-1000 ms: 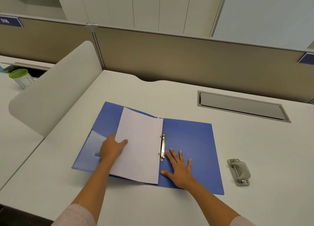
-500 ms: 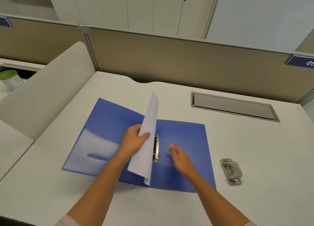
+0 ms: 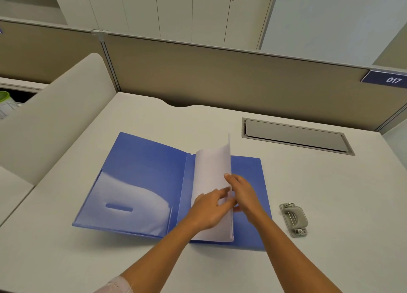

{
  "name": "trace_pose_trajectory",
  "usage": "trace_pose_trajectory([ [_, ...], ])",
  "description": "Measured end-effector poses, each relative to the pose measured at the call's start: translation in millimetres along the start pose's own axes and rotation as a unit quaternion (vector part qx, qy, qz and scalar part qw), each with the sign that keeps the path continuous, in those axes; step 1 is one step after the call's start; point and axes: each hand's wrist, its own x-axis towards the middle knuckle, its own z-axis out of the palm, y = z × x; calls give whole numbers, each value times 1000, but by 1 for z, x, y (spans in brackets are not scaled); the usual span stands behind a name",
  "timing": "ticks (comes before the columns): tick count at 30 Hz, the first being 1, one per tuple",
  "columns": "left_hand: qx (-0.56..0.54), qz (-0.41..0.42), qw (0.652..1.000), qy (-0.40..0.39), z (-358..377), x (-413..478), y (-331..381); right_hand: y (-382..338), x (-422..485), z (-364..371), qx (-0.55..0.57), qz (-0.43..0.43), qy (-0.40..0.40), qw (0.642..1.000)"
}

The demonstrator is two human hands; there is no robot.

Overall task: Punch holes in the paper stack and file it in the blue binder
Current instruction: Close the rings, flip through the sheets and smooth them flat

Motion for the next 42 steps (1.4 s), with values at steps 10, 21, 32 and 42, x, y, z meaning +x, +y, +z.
trace_pose_trajectory([
  [10, 40, 43, 996, 61, 7, 4, -55, 19, 18, -20, -244, -22, 48, 968],
  [21, 227, -68, 958, 160, 1, 27, -131, 25, 34, -42, -262, -19, 75, 962],
  [32, 247, -77, 955, 142, 2, 32, -125, 47, 43, -52, -348, 30, 93, 932],
  [42, 227, -104, 959, 137, 2, 34, -118, 74, 41, -56, -330, 19, 137, 934],
])
